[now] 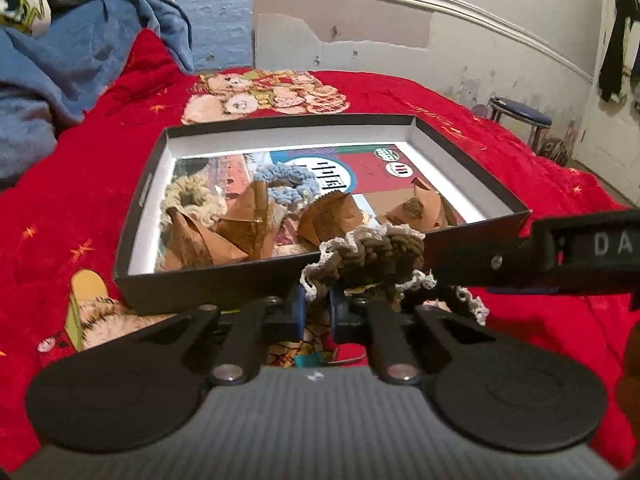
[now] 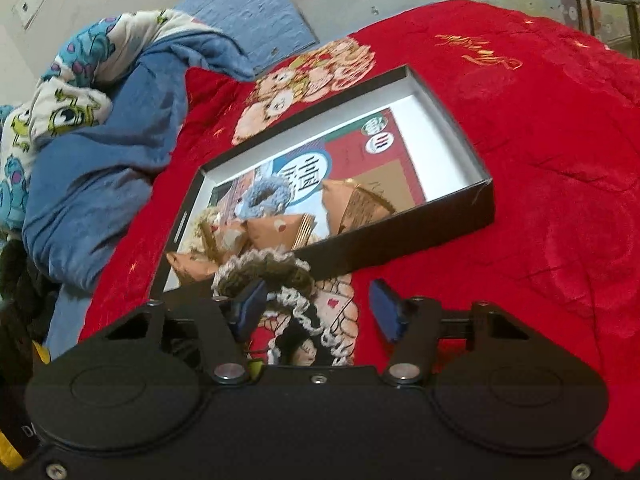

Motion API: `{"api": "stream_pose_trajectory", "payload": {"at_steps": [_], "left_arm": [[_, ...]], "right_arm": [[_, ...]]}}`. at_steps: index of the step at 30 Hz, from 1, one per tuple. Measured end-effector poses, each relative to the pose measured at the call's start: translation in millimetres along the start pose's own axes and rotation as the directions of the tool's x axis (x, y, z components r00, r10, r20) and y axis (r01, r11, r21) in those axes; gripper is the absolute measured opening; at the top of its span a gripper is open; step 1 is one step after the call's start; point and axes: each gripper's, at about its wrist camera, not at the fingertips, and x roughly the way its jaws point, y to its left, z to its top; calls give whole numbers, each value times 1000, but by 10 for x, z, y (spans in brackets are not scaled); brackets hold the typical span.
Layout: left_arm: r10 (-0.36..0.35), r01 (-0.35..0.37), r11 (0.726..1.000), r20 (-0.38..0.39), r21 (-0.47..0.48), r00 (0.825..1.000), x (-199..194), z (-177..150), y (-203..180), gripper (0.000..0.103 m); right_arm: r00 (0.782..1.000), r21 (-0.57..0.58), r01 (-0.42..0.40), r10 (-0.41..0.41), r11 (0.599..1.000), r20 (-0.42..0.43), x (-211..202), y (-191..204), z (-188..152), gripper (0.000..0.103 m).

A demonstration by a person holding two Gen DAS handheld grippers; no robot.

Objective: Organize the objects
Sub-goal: 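Move both open tools back to the remaining scrunchies, then grasp the brown scrunchie with the left tool while the right tool grasps the black lace-edged scrunchie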

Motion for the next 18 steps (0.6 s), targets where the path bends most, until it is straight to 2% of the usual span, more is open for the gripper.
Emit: {"api": "stream_pose_trajectory", "payload": {"at_steps": [1, 3, 5, 10, 13, 15, 18], "left_arm": [[7, -7, 1000, -1, 1, 1000, -2, 0, 2, 14], [28, -28, 1000, -5, -6, 1000, -2, 0, 13, 14], [54, -54, 998, -15, -22, 998, 3, -2, 35, 14], [51, -52, 998, -27, -40, 998, 7, -25, 66, 14], [54, -55, 998, -30, -33, 998, 7, -38, 45, 13], [56, -57, 998, -33, -29, 998, 10, -48, 29, 13], [61, -63, 998, -45, -29, 997, 23, -50, 21, 11]], "right_arm": [[1000, -1, -4, 4, 1000, -7, 13, 10, -9, 51], [999, 5, -29, 29, 1000, -34, 50, 12, -28, 40], [998, 7, -47, 47, 999, -45, 70, 16, -50, 36], [998, -64, -1, -2, 998, -57, 134, 142, -129, 27], [998, -57, 14, -17, 998, -62, 167, 162, -158, 21], [997, -51, 34, -37, 998, -61, 184, 158, -165, 14], [997, -33, 47, -49, 998, -56, 179, 121, -153, 12]]}}
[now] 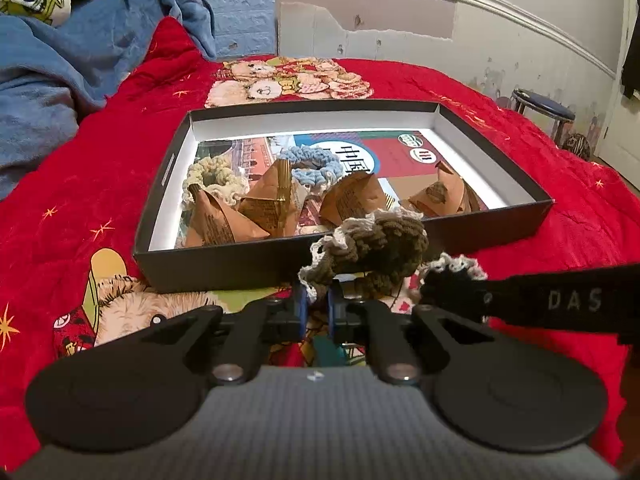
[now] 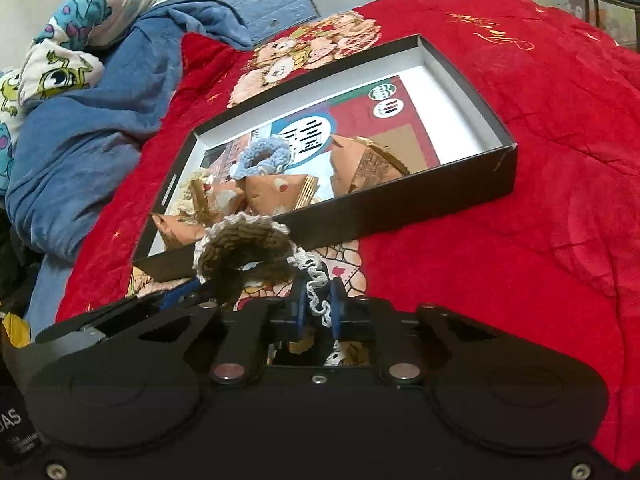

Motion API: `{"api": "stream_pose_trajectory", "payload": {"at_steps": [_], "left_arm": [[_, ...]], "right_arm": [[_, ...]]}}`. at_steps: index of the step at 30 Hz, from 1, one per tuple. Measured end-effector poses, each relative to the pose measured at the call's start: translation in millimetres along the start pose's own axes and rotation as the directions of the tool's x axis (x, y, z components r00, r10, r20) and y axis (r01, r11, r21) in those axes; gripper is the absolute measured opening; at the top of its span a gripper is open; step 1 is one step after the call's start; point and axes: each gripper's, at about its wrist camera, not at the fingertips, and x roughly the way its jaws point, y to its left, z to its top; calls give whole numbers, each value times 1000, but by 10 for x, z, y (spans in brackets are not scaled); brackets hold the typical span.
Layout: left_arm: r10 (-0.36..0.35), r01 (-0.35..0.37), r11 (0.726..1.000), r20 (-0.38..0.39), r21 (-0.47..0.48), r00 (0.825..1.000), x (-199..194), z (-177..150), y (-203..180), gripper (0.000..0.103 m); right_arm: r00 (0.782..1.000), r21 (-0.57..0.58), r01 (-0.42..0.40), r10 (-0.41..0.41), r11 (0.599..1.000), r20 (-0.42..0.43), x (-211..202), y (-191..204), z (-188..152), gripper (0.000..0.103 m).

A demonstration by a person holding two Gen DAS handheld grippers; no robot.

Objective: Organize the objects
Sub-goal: 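Grasp the brown scrunchie with the left tool while the right tool grasps the black lace-edged scrunchie, then lift and carry both held scrunchies up and over the black box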

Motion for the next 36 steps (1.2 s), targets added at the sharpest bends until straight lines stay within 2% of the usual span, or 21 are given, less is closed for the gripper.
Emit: {"api": "stream_pose_trajectory", "payload": {"at_steps": [11, 19, 21, 27, 36], "left_arm": [[-6, 5, 999, -17, -48, 1000, -5, 20, 61, 8], [-1, 2, 999, 10, -33, 1000, -96, 55, 39, 7], [4, -4, 1000, 17, -25, 1000, -120, 58, 28, 7], [6, -5, 1000, 35, -16, 999, -168, 91, 27, 7], [-10, 11, 1000, 39, -27, 999, -209, 134, 69, 7]], "right_arm": [[997, 57, -54, 50, 997, 63, -111, -44, 95, 11], [982, 170, -176, 162, 969, 95, -179, -167, 163, 11], [980, 194, -186, 169, 963, 101, -174, -196, 168, 11], [969, 186, -226, 202, 956, 139, -209, -188, 183, 11], [966, 176, -238, 214, 955, 143, -206, -126, 175, 11]]}}
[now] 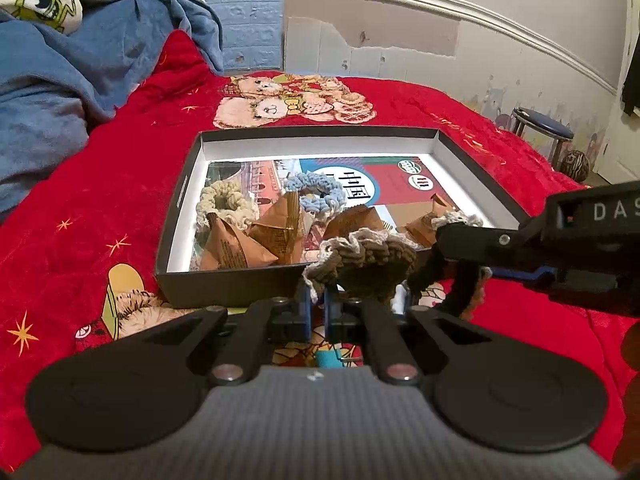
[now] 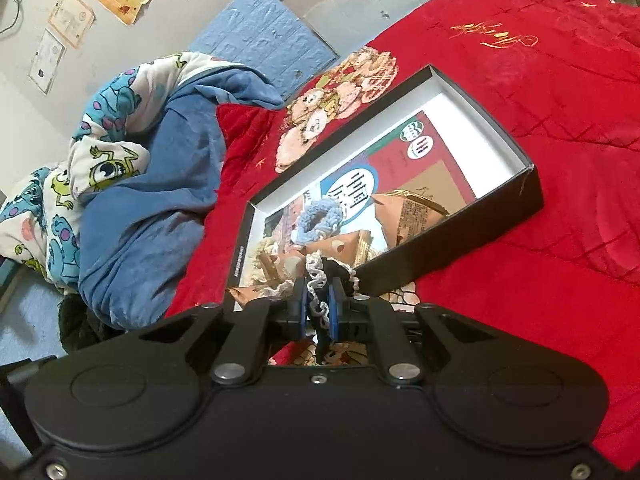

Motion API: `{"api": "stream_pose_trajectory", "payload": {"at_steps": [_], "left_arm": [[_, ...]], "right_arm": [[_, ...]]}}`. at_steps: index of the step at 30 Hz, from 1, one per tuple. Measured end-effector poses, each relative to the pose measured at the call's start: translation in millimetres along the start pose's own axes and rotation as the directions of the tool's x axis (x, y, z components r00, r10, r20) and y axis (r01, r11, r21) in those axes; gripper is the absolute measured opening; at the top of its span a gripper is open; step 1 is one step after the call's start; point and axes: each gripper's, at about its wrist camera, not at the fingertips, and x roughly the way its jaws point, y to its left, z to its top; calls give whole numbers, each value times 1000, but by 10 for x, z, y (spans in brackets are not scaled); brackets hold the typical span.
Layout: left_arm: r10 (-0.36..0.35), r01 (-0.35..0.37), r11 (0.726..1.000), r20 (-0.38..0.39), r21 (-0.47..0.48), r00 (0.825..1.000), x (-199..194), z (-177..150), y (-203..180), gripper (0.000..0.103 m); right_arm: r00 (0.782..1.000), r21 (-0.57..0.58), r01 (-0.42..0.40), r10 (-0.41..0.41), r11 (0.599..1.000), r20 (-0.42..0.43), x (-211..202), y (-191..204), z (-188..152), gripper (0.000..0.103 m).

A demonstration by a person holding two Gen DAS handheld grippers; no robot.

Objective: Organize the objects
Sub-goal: 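Lift and carry both held scrunchies up and over the black box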

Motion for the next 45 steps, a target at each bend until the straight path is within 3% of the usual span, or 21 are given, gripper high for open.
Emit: {"api": "stream_pose_trajectory", "payload": {"at_steps": [13, 18, 24, 30, 45], "left_arm": [[-13, 13, 1000, 3, -13, 1000, -37, 25, 14, 7], [-18, 18, 1000, 8, -20, 1000, -54, 35, 26, 8], [-110, 113, 991, 51, -65, 993, -140, 78, 81, 8], [-139, 143, 989, 90, -40, 986, -212, 95, 32, 8], [-137, 144, 989, 131, -43, 982, -283, 176, 22, 8]], "right_arm": [[1000, 4, -26, 26, 1000, 7, -31, 33, -15, 11], [997, 29, -72, 71, 997, 21, -47, 4, -3, 11], [993, 24, -107, 106, 994, 54, -106, 33, 12, 11], [989, 21, -125, 123, 992, 79, -159, 71, 24, 11], [979, 41, -160, 154, 986, 132, -290, 70, 85, 11]]}}
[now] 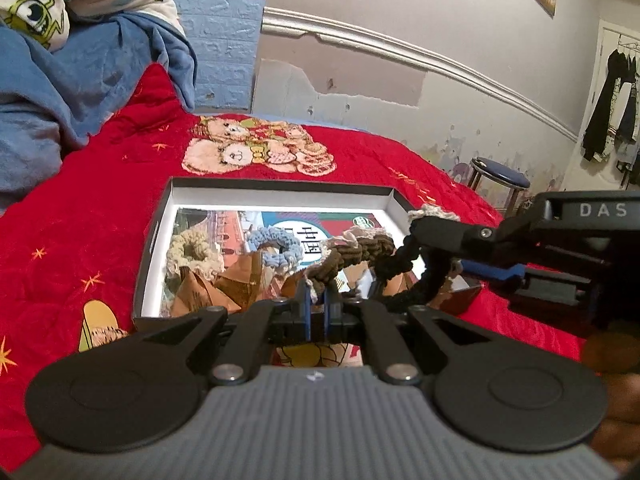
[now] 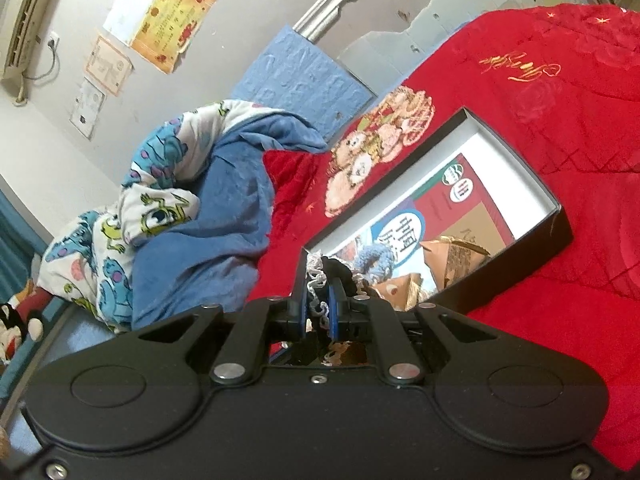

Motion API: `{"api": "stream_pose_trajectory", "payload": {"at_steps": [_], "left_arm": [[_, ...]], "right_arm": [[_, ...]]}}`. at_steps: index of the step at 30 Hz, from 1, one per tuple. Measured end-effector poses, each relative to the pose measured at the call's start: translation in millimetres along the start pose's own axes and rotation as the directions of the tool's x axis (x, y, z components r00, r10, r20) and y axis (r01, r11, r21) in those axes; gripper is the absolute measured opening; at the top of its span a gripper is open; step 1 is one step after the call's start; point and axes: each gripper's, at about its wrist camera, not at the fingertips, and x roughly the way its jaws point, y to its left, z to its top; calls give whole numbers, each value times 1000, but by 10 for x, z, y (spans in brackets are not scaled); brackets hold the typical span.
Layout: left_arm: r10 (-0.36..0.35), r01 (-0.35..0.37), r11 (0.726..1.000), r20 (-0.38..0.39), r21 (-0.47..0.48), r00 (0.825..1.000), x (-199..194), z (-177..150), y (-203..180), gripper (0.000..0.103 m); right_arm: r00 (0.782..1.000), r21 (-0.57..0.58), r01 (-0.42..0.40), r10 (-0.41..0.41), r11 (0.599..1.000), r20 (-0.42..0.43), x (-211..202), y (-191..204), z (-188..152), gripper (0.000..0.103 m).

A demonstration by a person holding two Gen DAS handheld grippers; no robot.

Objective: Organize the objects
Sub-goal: 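Lift and carry both held scrunchies up and over the black box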

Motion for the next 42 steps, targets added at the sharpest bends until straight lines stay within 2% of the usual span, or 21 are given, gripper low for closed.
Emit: {"api": "stream_pose_trajectory", "payload": {"at_steps": [14, 20, 26, 29, 33, 35, 38, 42], "left_arm": [[40, -40, 999, 47, -7, 998, -79, 281, 3, 7], [55, -55, 998, 117, 2, 992, 43, 596, -172, 7], [39, -26, 996, 166, -82, 985, 222, 808, -119, 8], [24, -10, 996, 173, -83, 985, 363, 784, -95, 8], [48, -46, 999, 161, -18, 986, 587, 624, -115, 8], [57, -56, 998, 138, -8, 989, 710, 495, -83, 8], [61, -58, 997, 80, -44, 995, 930, 346, -29, 8], [80, -80, 997, 43, -15, 996, 1076, 196, -71, 8]], "right_arm": [[996, -5, -38, 39, 999, 85, -206, 242, 224, 11], [992, -48, 2, 4, 999, 126, -138, 422, 603, 11], [984, -62, 18, -7, 998, 177, 27, 427, 942, 11], [983, -112, 67, -47, 991, 177, 212, 380, 1016, 11], [981, -126, 129, -108, 984, 158, 512, 175, 1054, 11], [981, -126, 154, -136, 980, 138, 657, 43, 1012, 11], [972, -109, 221, -209, 969, 106, 870, -152, 937, 11], [968, -94, 241, -234, 966, 88, 957, -306, 899, 11]]}}
